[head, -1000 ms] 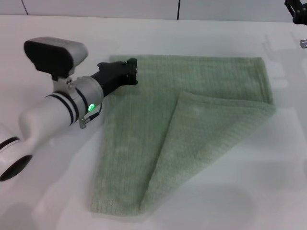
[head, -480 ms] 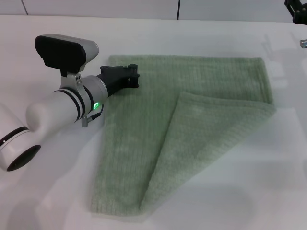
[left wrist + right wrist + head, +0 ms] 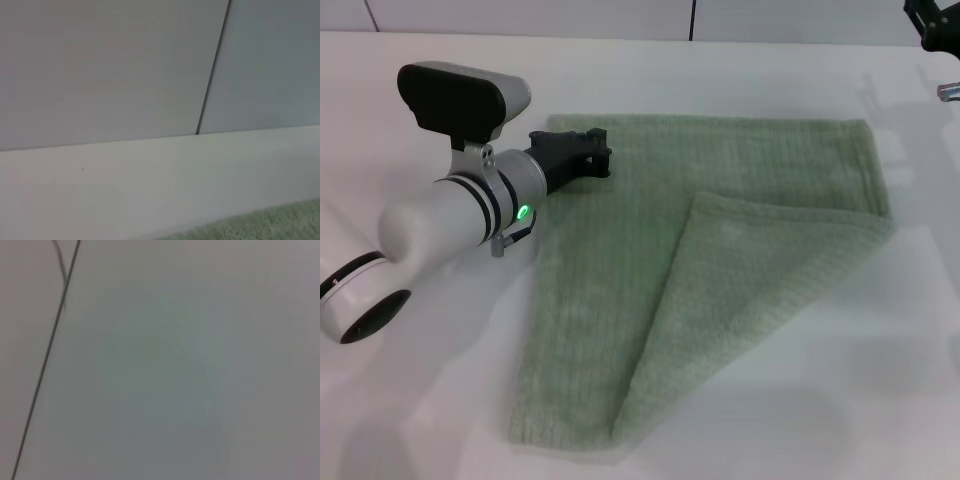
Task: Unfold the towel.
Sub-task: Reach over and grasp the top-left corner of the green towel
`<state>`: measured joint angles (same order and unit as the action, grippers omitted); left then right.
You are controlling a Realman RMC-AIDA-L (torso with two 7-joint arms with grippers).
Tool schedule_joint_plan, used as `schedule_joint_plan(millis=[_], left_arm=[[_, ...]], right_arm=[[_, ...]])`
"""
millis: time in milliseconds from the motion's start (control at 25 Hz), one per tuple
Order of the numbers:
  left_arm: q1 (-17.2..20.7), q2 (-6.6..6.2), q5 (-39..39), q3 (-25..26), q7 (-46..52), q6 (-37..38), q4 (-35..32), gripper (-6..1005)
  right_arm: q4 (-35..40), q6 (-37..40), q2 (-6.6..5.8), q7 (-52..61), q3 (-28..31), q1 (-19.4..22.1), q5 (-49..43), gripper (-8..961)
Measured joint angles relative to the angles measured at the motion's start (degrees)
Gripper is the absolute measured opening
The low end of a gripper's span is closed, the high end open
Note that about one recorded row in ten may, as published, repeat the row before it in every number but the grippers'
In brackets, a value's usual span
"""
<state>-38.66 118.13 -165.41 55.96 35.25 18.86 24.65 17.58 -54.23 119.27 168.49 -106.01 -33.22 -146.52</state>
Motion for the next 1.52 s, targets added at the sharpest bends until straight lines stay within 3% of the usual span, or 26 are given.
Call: schedule_joint_plan(millis=[1520], left_arm=[[-1.24, 0.26, 0.0, 0.55, 0.08, -3.13, -2.24, -1]], right_arm=[[-0.01, -0.03, 0.0, -0.01, -0.42, -0.54, 0.01, 757]])
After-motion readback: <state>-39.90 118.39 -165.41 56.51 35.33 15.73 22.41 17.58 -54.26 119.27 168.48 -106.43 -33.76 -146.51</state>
